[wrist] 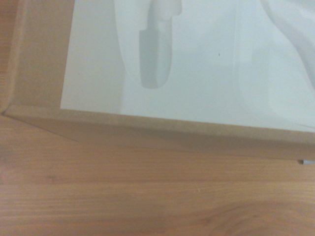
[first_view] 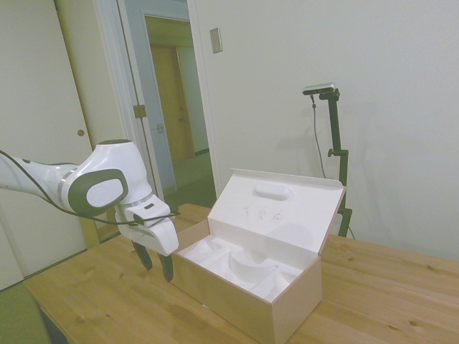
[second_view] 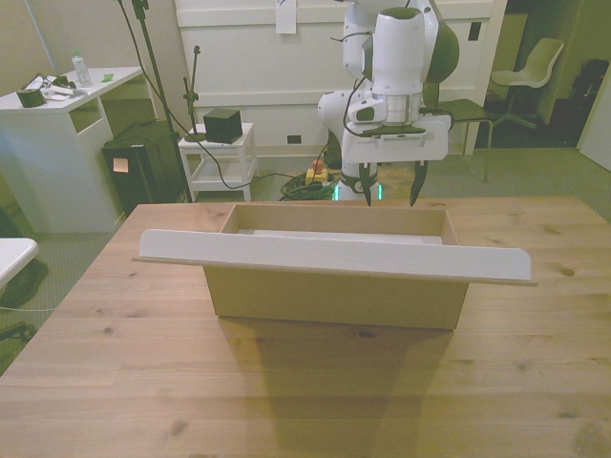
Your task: Close the box
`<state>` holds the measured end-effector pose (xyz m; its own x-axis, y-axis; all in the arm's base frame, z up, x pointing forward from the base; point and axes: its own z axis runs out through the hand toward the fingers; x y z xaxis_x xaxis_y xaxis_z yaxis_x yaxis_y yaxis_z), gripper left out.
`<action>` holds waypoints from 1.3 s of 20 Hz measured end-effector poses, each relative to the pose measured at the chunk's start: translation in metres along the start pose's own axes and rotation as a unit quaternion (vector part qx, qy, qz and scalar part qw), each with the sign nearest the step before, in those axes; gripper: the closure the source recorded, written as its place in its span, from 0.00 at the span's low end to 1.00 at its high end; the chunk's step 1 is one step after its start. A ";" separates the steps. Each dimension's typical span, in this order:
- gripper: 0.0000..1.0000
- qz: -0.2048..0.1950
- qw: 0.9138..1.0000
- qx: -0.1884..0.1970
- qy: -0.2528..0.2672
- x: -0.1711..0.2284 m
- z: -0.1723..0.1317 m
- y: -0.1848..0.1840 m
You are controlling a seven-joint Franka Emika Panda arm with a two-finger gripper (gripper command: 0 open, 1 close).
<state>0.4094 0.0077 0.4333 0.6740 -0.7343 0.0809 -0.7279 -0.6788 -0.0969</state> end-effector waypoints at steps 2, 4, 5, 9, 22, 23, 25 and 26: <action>0.00 0.000 1.000 0.000 0.000 0.000 0.000 0.000; 0.00 -0.006 1.000 0.012 0.008 -0.005 -0.013 -0.009; 0.00 -0.010 1.000 0.022 0.016 -0.011 -0.028 -0.017; 0.00 -0.025 0.994 0.080 0.076 -0.047 -0.119 -0.036; 0.00 0.038 0.958 0.203 0.197 0.053 -0.303 -0.121; 0.00 0.045 0.958 0.205 0.194 0.067 -0.305 -0.126; 0.00 0.061 0.959 0.206 0.187 0.097 -0.305 -0.131; 0.00 0.069 0.959 0.204 0.183 0.111 -0.304 -0.132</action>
<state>0.5423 0.0135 0.7562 0.4307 -0.8210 0.3748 -0.6465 -0.5704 -0.5066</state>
